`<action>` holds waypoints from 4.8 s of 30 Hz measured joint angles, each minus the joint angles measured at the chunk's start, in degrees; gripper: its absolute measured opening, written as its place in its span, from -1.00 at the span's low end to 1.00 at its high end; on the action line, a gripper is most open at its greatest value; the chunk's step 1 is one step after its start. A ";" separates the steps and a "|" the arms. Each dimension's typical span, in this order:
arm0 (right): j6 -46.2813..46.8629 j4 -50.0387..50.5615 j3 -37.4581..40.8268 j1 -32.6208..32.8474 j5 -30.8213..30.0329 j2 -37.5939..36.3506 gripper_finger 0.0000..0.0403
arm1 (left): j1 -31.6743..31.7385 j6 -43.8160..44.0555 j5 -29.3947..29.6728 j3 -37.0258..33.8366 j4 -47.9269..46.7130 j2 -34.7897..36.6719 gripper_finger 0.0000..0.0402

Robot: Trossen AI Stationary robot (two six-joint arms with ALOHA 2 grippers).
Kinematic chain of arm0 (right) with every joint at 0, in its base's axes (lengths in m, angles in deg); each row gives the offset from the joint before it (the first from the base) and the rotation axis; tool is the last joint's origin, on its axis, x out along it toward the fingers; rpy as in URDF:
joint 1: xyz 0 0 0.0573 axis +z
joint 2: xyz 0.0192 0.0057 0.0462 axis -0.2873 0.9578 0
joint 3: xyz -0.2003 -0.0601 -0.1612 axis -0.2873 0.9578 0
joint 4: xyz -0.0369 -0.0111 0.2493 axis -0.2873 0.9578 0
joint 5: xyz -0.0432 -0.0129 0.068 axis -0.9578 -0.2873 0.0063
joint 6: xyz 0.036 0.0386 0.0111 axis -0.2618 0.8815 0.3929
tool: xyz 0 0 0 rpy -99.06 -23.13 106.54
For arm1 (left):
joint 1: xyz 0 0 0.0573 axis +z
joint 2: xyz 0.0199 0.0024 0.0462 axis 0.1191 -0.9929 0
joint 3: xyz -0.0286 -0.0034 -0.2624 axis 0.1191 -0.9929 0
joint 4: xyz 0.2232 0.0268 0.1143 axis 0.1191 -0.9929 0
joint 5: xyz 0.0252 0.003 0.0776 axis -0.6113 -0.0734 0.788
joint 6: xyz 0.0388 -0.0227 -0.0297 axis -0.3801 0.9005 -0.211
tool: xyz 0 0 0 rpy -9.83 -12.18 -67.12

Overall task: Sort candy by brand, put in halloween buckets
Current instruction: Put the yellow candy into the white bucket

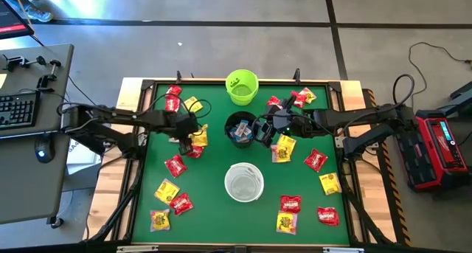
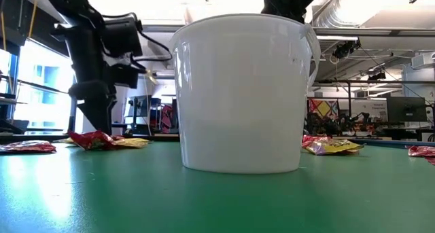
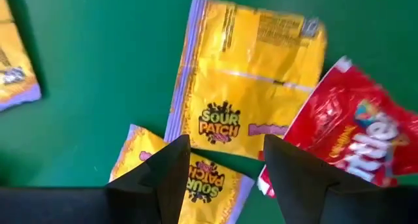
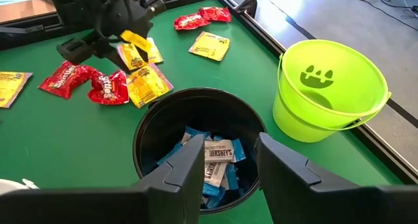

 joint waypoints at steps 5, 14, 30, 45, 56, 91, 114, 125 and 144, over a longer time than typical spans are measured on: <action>1.35 0.10 0.00 0.00 0.04 0.00 -0.37 | 0.41 -0.83 -0.08 0.00 -0.09 -4.17 -0.08; 1.45 0.12 0.00 0.00 0.07 0.00 -0.37 | 0.37 -2.33 -1.35 1.14 0.04 -7.34 -0.52; 1.38 0.14 0.00 0.00 0.11 0.00 -0.37 | -0.01 -3.81 2.11 7.57 -4.45 -1.35 -1.00; 0.91 2.05 0.00 -0.47 1.28 -0.71 -0.43 | -10.86 0.75 -0.21 28.46 -14.41 1.66 -1.00; -1.72 5.54 0.00 -1.27 0.13 -3.16 -0.92 | -19.61 -3.61 -2.48 50.54 -16.97 -13.38 -1.00; 4.31 8.76 1.42 -4.61 4.17 -12.24 -1.00 | -33.31 -2.67 9.67 62.12 -24.21 -41.70 -1.00; 3.56 12.48 1.42 -4.61 8.20 -12.20 -1.00 | -31.30 -1.50 8.18 74.39 -25.04 -40.53 -0.62; 8.46 18.47 2.58 -4.59 9.84 -11.66 -1.00 | -28.32 -0.54 7.87 69.23 -11.18 -31.81 -0.98; 44.67 3.20 23.82 8.23 9.51 -12.90 -1.00 | -26.54 9.72 6.74 39.40 18.62 -16.10 -1.00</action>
